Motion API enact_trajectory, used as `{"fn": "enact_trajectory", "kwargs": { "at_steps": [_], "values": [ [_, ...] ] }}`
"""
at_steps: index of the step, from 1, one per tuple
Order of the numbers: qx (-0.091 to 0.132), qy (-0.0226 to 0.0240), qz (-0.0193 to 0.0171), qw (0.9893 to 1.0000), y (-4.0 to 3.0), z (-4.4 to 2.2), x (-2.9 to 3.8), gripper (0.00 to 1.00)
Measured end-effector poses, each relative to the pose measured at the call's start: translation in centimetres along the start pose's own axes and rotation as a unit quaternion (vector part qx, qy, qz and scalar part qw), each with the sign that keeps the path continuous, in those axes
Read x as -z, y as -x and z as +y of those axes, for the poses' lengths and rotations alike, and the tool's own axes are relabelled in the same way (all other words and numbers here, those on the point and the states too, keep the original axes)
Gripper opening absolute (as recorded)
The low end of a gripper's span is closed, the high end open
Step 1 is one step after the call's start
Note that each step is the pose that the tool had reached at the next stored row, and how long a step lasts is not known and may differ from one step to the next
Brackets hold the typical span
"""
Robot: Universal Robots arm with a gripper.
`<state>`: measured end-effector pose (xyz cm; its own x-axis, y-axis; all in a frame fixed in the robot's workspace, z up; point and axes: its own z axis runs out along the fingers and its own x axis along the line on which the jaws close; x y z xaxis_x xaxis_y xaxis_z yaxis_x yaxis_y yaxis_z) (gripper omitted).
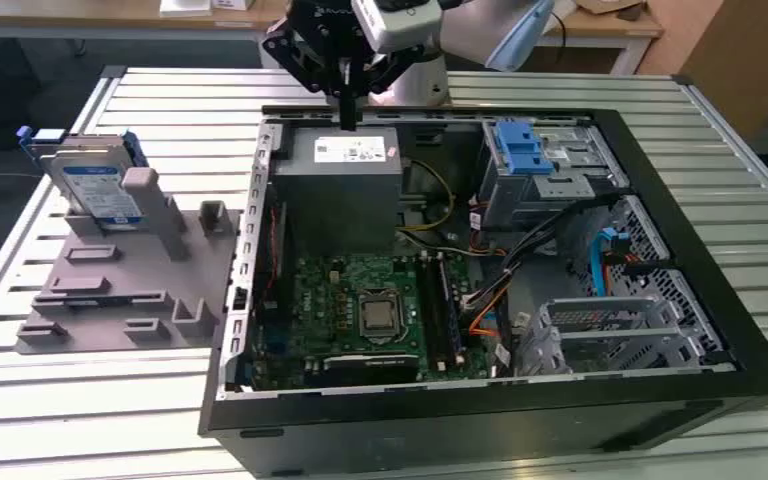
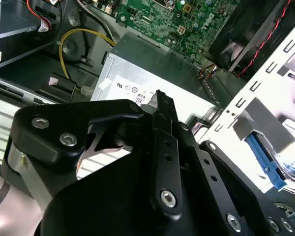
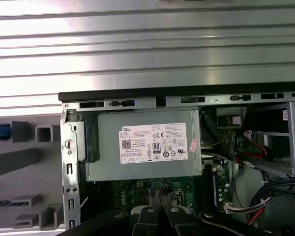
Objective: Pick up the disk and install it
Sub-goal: 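Reach for the disk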
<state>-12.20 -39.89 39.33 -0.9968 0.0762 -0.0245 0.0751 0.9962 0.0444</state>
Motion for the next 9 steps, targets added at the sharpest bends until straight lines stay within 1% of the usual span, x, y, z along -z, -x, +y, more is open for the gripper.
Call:
{"fn": "enact_trajectory", "kwargs": {
  "at_steps": [9],
  "values": [
    [0.000, 0.0000, 0.0000, 1.0000, 0.00, 0.00, 0.00, 0.11]
  ]
}}
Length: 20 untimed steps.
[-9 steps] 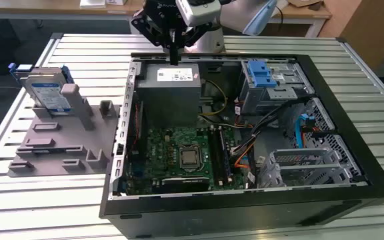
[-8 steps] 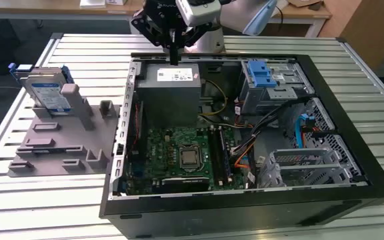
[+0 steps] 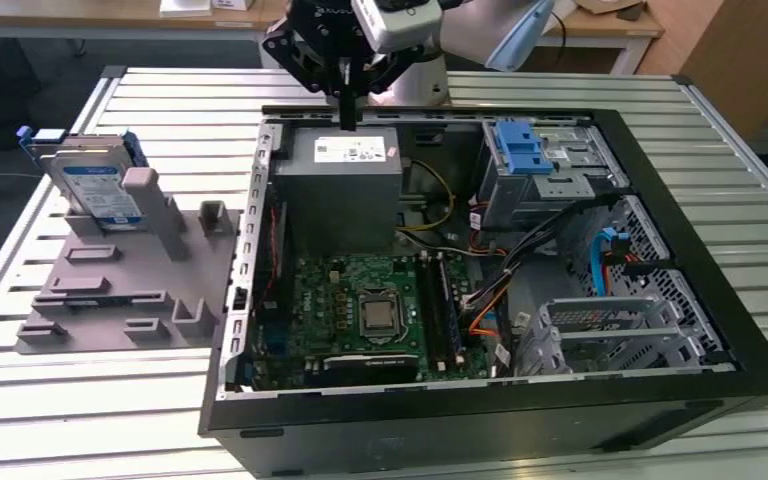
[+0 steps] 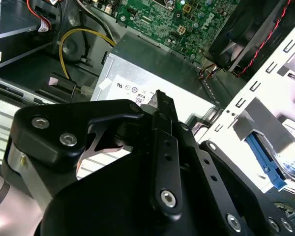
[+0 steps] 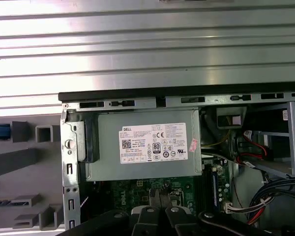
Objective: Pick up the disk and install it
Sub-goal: 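Reach for the disk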
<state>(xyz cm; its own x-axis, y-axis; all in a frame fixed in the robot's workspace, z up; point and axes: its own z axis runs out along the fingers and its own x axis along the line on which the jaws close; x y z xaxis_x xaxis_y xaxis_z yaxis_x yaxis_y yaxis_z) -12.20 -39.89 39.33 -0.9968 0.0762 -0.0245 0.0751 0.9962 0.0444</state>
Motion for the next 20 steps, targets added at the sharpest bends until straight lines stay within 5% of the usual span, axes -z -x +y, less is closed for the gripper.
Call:
{"fn": "enact_trajectory", "kwargs": {
  "at_steps": [20],
  "values": [
    [0.000, 0.0000, 0.0000, 1.0000, -1.80, -0.10, 0.02, 0.11]
  ]
}}
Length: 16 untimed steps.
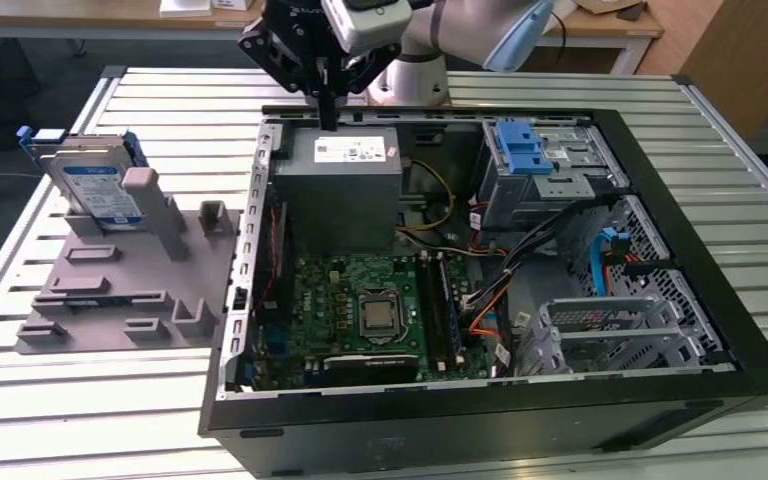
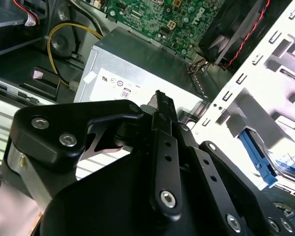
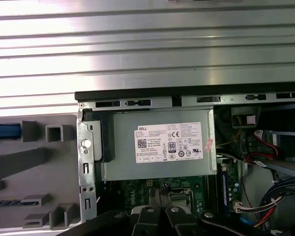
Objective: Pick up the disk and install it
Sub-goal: 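Reach for the disk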
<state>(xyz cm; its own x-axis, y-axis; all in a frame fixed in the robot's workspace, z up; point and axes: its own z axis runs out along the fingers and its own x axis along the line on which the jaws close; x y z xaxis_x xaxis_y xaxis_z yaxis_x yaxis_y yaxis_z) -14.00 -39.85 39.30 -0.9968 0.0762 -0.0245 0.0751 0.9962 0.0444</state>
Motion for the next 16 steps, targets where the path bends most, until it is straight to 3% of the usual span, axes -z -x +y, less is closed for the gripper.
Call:
{"fn": "enact_trajectory", "kwargs": {
  "at_steps": [16],
  "values": [
    [0.000, 0.0000, 0.0000, 1.0000, -0.60, -0.04, -0.04, 0.11]
  ]
}}
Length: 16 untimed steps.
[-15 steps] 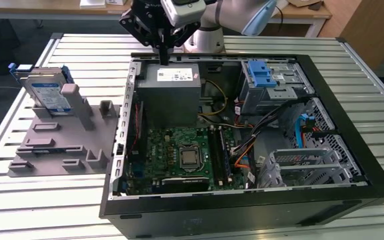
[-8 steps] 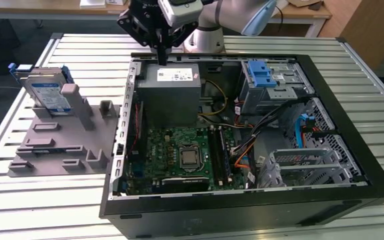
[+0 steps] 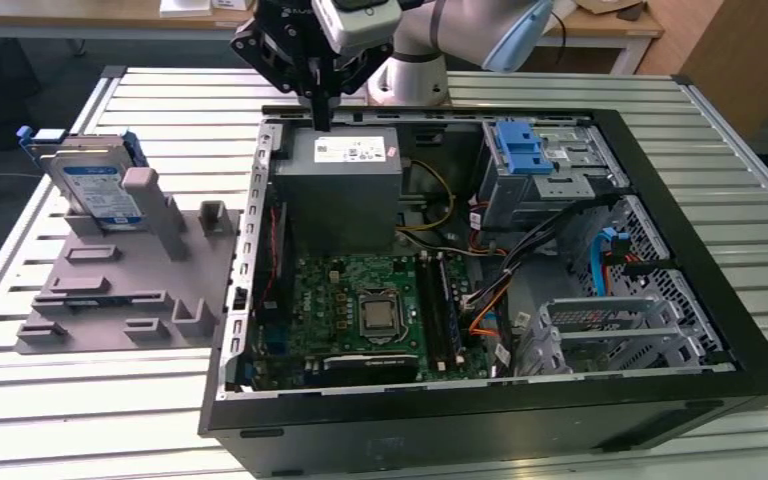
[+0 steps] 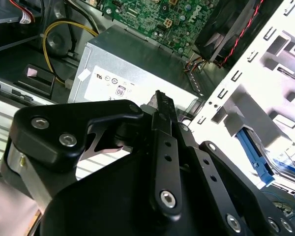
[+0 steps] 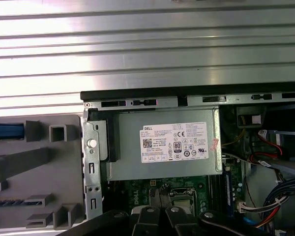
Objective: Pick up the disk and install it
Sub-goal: 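Reach for the disk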
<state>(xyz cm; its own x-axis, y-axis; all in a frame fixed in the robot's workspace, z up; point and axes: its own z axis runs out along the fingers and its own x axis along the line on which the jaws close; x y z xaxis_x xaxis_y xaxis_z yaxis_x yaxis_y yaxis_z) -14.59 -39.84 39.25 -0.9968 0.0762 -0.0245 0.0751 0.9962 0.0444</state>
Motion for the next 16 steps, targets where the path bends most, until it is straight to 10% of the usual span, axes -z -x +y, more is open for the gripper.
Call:
{"fn": "enact_trajectory", "kwargs": {
  "at_steps": [16],
  "values": [
    [0.000, 0.0000, 0.0000, 1.0000, -0.43, -0.03, -0.02, 0.11]
  ]
}}
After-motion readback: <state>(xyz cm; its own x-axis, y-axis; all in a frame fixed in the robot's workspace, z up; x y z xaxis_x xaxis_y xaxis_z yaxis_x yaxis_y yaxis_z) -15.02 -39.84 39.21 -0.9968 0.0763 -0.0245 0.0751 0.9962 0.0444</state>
